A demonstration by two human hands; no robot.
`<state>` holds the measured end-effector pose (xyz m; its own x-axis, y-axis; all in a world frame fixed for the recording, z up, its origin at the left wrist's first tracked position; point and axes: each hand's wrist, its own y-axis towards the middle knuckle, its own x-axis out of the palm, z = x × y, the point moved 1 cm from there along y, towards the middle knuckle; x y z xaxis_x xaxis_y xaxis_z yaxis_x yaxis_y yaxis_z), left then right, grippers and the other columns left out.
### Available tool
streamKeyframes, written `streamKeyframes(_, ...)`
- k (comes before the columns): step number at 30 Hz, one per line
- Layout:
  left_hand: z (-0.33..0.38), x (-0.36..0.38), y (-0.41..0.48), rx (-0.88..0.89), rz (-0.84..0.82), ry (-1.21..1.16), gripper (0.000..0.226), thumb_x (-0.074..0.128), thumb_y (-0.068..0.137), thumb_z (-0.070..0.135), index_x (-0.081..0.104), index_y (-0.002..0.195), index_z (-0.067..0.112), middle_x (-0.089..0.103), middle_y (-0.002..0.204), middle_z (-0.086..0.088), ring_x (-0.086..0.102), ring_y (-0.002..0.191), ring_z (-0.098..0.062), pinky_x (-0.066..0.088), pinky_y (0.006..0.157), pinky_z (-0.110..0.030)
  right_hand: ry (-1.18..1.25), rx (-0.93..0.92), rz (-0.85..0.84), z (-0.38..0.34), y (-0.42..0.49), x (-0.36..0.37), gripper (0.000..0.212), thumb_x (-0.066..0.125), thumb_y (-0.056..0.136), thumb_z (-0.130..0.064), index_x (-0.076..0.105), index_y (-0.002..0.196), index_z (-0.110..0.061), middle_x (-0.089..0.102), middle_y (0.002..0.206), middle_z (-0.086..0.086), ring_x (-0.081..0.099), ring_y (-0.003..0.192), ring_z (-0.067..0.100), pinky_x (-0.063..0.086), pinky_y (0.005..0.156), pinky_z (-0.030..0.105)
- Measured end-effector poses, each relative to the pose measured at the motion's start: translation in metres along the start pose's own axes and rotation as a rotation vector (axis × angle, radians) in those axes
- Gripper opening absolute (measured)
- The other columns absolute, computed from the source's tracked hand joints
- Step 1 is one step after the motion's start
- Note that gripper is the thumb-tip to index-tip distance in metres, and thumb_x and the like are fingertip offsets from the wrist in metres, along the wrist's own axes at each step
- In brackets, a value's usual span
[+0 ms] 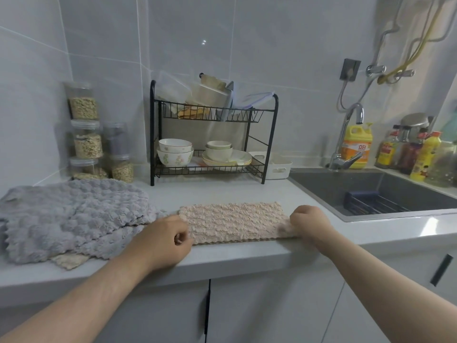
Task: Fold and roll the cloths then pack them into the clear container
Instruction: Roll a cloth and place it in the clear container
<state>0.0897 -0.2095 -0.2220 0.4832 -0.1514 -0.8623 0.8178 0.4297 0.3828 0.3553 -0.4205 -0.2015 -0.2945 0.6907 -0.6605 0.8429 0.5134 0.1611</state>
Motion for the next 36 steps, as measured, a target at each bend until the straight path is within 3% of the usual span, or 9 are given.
streamKeyframes(3,-0.001,0.002,0.001,0.004,0.017,-0.009,0.018,0.063,0.083,0.029,0.059,0.067,0.021,0.055,0.08,0.011,0.054,0.075,-0.003,0.042,0.069,-0.016,0.26,0.349,0.026,-0.009,0.018,-0.006,0.01,0.052,0.079,-0.01,0.049,0.086,-0.004,0.041,0.078,0.011,0.045,0.067,0.027,0.034,0.062,0.03)
streamKeyframes(7,-0.002,0.003,0.001,0.007,0.03,-0.008,0.019,0.064,0.082,0.031,0.058,0.067,0.021,0.054,0.08,0.013,0.053,0.074,-0.001,0.04,0.068,-0.014,0.394,0.556,-0.184,-0.022,0.038,-0.009,0.049,0.061,0.087,-0.023,0.047,0.126,0.003,0.055,0.108,0.018,0.058,0.07,0.026,0.046,0.057,0.029)
streamKeyframes(9,-0.002,0.004,0.001,0.007,0.029,-0.007,0.02,0.064,0.083,0.034,0.056,0.068,0.022,0.053,0.081,0.013,0.052,0.076,-0.001,0.043,0.07,-0.018,0.321,0.591,-0.285,-0.023,0.046,-0.005,0.058,0.068,0.077,-0.034,0.055,0.12,0.003,0.056,0.087,0.011,0.052,0.06,0.022,0.039,0.054,0.027)
streamKeyframes(12,-0.003,0.003,0.001,0.013,0.009,-0.018,0.024,0.06,0.08,0.042,0.052,0.068,0.022,0.052,0.081,0.014,0.053,0.086,-0.001,0.048,0.079,-0.027,0.161,0.505,-0.373,-0.02,0.061,0.006,0.047,0.073,0.058,-0.033,0.06,0.097,-0.012,0.047,0.071,0.003,0.039,0.052,0.019,0.03,0.048,0.025)
streamKeyframes(17,-0.007,0.005,0.002,0.043,-0.019,-0.019,0.033,0.049,0.073,0.057,0.05,0.066,0.025,0.052,0.082,0.015,0.048,0.08,0.002,0.039,0.071,-0.016,0.162,0.165,-0.21,-0.024,0.043,0.011,0.008,0.066,0.083,-0.016,0.066,0.087,-0.01,0.056,0.065,0.006,0.044,0.046,0.016,0.032,0.04,0.019)
streamKeyframes(22,-0.006,0.005,0.001,0.157,0.149,0.02,0.027,0.049,0.075,0.054,0.062,0.067,0.032,0.057,0.104,0.019,0.048,0.101,0.001,0.033,0.088,-0.02,0.372,0.113,-0.157,-0.006,0.042,0.013,0.033,0.062,0.083,-0.01,0.064,0.113,-0.023,0.073,0.089,0.015,0.07,0.071,0.031,0.057,0.062,0.035)
streamKeyframes(25,0.012,0.002,0.018,0.259,0.246,-0.028,0.024,0.052,0.08,0.046,0.069,0.081,0.03,0.059,0.095,0.018,0.05,0.092,0.002,0.04,0.081,-0.023,0.461,0.095,-0.132,-0.004,0.041,0.01,0.039,0.06,0.085,-0.007,0.062,0.12,-0.024,0.072,0.091,0.012,0.071,0.071,0.026,0.055,0.055,0.027)
streamKeyframes(32,0.064,0.035,0.095,0.084,-0.214,0.125,0.033,0.051,0.089,0.047,0.06,0.116,0.032,0.057,0.108,0.012,0.055,0.099,-0.012,0.046,0.088,-0.029,0.438,0.069,-0.1,0.0,0.045,0.012,0.047,0.058,0.083,0.002,0.06,0.124,-0.023,0.064,0.096,0.003,0.064,0.068,0.028,0.056,0.064,0.036)
streamKeyframes(36,0.056,0.048,0.111,-0.01,-0.314,0.249,0.063,0.048,0.08,0.068,0.047,0.135,0.037,0.051,0.13,0.006,0.05,0.121,-0.018,0.043,0.097,-0.033,0.501,0.083,-0.104,0.007,0.05,0.011,0.049,0.054,0.084,0.006,0.059,0.121,-0.026,0.064,0.101,0.008,0.044,0.043,0.015,0.041,0.045,0.026)
